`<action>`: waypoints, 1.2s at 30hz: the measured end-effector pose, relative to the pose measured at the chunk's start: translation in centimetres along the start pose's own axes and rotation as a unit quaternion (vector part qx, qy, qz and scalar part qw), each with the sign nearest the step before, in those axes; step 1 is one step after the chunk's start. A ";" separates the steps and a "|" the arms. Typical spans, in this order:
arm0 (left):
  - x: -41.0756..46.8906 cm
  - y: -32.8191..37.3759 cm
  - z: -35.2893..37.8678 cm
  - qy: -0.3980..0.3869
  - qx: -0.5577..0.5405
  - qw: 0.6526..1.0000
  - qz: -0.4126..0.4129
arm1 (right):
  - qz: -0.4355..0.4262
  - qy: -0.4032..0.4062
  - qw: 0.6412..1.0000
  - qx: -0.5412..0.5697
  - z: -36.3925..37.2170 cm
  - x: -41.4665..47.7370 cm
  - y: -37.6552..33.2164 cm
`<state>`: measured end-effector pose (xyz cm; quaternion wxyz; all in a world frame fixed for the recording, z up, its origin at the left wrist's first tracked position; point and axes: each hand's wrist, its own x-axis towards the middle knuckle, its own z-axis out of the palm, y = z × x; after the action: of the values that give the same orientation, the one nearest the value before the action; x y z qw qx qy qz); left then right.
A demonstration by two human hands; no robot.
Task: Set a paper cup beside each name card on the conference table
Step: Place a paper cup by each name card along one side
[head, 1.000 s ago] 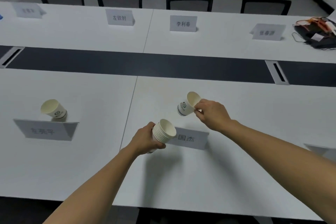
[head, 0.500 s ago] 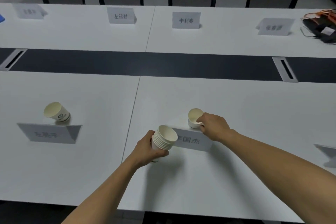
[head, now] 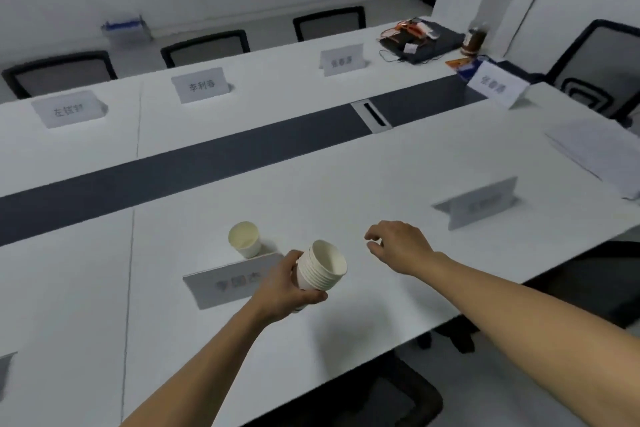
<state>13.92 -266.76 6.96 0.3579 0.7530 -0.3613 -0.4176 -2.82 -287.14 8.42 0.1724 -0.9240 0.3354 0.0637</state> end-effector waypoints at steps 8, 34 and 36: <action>1.8 11.5 17.8 -0.070 0.072 0.993 0.063 | 0.093 0.056 0.994 -0.017 -5.3 -14.3 19.2; 20.8 30.5 36.3 -0.055 0.127 0.986 0.094 | 0.103 0.129 0.986 -0.005 -17.6 -9.2 46.9; 21.9 31.2 35.7 -0.039 0.143 0.985 0.084 | 0.090 0.134 0.987 0.017 -18.5 -7.2 47.2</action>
<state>-16.87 -308.80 10.98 0.2659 0.7463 -0.4931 -0.3593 -38.54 -323.30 14.36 0.1355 -0.8869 0.4386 -0.0509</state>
